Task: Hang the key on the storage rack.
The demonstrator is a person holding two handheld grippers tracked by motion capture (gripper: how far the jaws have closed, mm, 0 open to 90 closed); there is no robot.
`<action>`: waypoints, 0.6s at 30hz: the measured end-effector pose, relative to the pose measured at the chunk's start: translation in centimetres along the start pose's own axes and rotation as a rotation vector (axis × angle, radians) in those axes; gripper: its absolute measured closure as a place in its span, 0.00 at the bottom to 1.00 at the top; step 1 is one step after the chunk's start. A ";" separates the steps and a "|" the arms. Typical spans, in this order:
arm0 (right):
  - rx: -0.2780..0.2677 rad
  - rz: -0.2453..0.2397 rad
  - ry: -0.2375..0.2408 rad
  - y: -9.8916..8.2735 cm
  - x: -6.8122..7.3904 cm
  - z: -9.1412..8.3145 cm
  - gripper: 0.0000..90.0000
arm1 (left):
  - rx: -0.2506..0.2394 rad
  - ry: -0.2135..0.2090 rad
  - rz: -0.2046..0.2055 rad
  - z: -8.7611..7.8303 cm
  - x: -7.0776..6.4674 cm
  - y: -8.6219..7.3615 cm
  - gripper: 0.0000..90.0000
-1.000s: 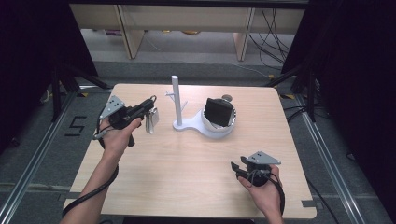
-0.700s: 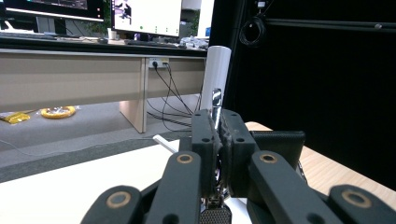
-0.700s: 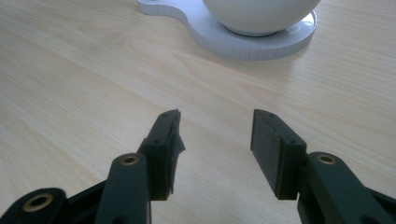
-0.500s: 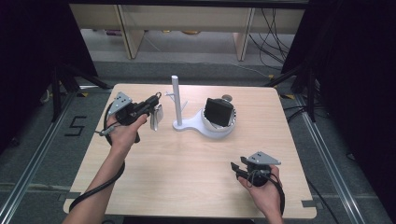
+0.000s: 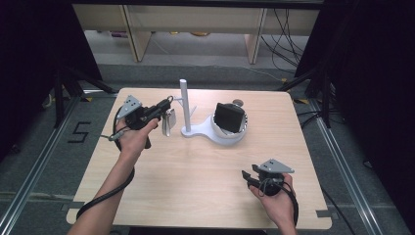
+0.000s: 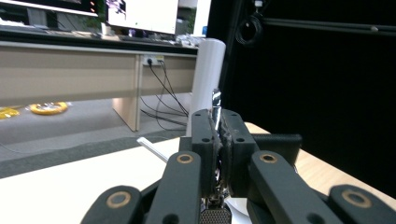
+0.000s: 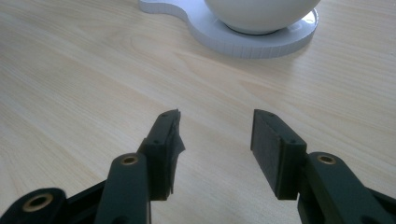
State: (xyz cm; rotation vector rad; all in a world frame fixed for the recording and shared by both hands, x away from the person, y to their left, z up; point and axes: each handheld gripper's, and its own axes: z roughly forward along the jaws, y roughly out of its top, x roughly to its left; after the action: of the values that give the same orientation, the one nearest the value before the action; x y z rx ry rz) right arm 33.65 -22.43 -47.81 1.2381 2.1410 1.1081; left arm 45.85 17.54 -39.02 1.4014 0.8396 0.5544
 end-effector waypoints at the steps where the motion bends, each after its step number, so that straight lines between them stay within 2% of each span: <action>1: 0.000 0.000 0.000 0.0 0.0 0.0 0.59 | 0.000 0.000 0.000 0.0 0.0 0.0 0.94; 4: -0.005 0.003 0.002 0.0 0.0 0.1 0.59 | 0.013 0.025 0.025 0.0 -0.1 0.1 0.94; 5: 0.014 0.016 0.011 0.0 0.0 0.0 0.59 | 0.017 0.035 0.026 0.0 -0.2 0.1 0.94; 6: 0.002 0.003 0.005 0.0 0.0 0.1 0.59 | 0.019 0.053 0.035 0.1 -0.3 0.1 0.94; 9: 0.001 0.008 0.011 0.0 0.0 0.1 0.59 | 0.018 0.077 0.039 0.3 -0.4 -0.1 0.94; 17: 0.007 0.021 0.022 -0.1 0.2 0.2 0.59 | 0.026 0.149 0.125 0.8 -1.3 -0.3 0.94; 18: 0.006 0.021 0.022 -0.1 0.2 0.2 0.59 | 0.026 0.149 0.125 0.8 -1.3 -0.3 0.94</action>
State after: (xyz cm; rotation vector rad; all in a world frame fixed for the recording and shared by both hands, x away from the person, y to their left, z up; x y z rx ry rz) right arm 33.65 -22.24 -47.95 1.2597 2.1538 1.1294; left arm 45.65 15.97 -39.14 1.4568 0.8846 0.7540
